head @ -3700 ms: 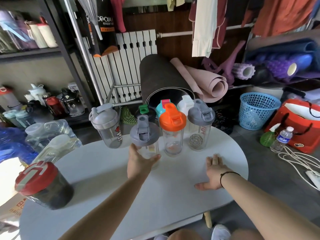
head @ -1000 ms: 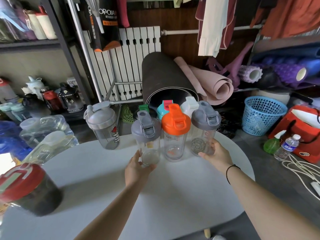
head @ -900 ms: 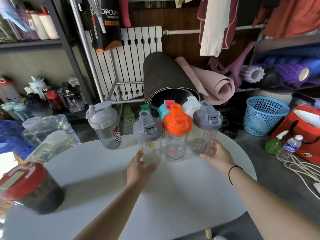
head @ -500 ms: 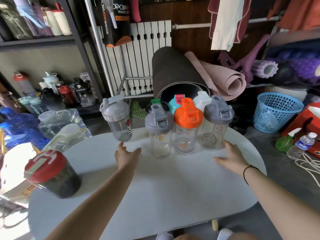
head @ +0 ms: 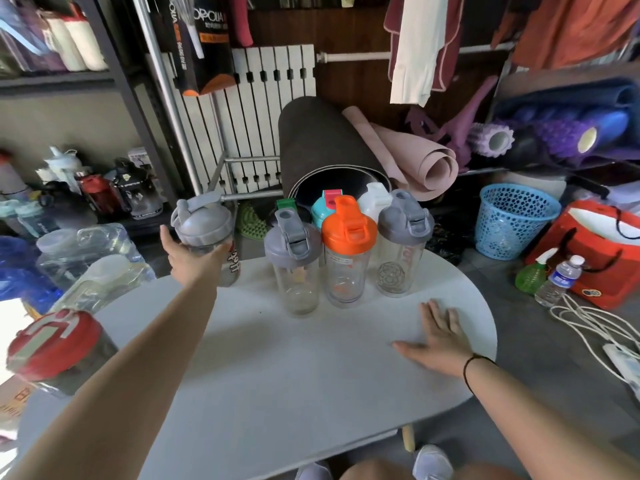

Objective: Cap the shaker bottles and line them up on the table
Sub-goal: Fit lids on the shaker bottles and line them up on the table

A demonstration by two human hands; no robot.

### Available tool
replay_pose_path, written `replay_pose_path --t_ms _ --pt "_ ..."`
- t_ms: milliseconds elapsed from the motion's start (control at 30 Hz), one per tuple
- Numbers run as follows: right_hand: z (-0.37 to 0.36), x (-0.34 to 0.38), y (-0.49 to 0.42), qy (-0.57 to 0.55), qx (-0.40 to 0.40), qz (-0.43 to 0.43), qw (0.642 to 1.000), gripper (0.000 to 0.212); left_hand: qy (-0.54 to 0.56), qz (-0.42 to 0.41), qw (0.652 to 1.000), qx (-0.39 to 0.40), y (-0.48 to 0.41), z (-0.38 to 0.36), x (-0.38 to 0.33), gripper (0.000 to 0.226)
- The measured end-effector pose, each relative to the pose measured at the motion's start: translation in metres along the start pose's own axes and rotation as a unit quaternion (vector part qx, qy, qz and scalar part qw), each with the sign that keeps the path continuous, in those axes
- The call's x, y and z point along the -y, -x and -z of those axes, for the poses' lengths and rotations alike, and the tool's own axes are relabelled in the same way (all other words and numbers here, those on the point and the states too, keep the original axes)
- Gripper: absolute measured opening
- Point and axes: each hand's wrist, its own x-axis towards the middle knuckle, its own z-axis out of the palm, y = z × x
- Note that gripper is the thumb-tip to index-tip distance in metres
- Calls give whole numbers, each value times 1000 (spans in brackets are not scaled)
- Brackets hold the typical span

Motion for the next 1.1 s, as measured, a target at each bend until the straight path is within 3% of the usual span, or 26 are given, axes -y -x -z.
replay_pose_path --t_ms 200,467,700,867,967,1100 --pt "8 6 3 24 13 -4 1000 107 -70 -16 996 49 0 15 -12 105" --pt "7 13 22 21 17 -1 1000 96 -39 -74 995 49 55 57 13 101" --pt "10 41 57 7 33 30 999 90 -9 -86 982 167 125 86 26 98" --pt "12 67 80 -157 78 160 971 105 -26 -120 954 273 172 69 18 93" --pt "16 76 88 -206 121 210 948 95 -29 -143 926 348 202 49 7 93" --pt "22 59 79 -327 35 187 926 88 5 -130 902 412 220 12 -8 87"
